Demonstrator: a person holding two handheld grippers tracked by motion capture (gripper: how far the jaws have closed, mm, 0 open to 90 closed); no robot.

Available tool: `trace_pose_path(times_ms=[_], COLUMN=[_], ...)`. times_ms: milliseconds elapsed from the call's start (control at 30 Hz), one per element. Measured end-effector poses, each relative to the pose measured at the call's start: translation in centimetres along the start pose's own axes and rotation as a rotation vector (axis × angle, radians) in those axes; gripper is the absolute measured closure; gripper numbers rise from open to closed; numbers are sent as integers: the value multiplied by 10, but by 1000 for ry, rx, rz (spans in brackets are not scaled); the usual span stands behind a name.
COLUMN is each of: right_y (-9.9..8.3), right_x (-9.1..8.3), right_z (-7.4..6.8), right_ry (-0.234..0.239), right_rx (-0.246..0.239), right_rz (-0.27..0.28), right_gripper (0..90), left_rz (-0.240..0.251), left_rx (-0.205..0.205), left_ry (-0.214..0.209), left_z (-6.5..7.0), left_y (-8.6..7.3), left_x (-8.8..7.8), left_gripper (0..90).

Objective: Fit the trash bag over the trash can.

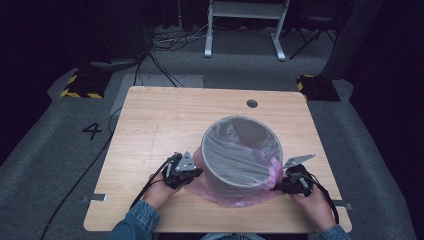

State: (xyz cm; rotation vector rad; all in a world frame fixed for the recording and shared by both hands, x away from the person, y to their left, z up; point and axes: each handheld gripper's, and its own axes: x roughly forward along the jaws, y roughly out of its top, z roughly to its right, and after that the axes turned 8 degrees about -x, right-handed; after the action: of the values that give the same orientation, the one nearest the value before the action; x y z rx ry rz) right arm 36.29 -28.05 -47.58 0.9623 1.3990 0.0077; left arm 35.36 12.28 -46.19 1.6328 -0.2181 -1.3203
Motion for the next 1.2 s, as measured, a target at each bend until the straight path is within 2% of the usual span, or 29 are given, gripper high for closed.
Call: trace_pose_path(times_ms=[33,100,167,267,467,700,800,1000,1033,1133,1200], right_y=[0,-2,-4,-6,-1,23,33,55,61,75,86], right_x=[-4,-13,-25,-46,-88,-122,-135,-149,-150,-152,-152], right_z=[-1,-5,-9,-15,-29,-38,-38,-36,-36,-39,-41], right_ry=[-21,-23,-36,-62,-61,-77,-90,-102,-105,-110,-105], right_rx=[-5,-19,-38,-68,-130,-178,-174,-167,-175,-194,-211], right_rz=[11,60,106,169,300,377,406,435,436,427,421], right_gripper=[619,550,467,407,364,351,350,333,329,327,327], left_rz=[16,46,64,77,109,112,104,66,59,12,0], left_rx=[-1,-3,-1,-2,-34,-80,-93,-145,-151,-192,-211], left_ry=[4,25,34,56,115,169,194,251,259,317,323], left_z=[-1,-1,-1,-2,-9,-16,-19,-28,-29,-34,-37], left_y=[0,-2,-4,-7,-15,-28,-33,-47,-49,-55,-60], left_x=[-3,-10,-16,-24,-38,-47,-48,-50,-50,-49,-50], left_gripper=[885,715,611,502,467,463,463,461,460,460,460])
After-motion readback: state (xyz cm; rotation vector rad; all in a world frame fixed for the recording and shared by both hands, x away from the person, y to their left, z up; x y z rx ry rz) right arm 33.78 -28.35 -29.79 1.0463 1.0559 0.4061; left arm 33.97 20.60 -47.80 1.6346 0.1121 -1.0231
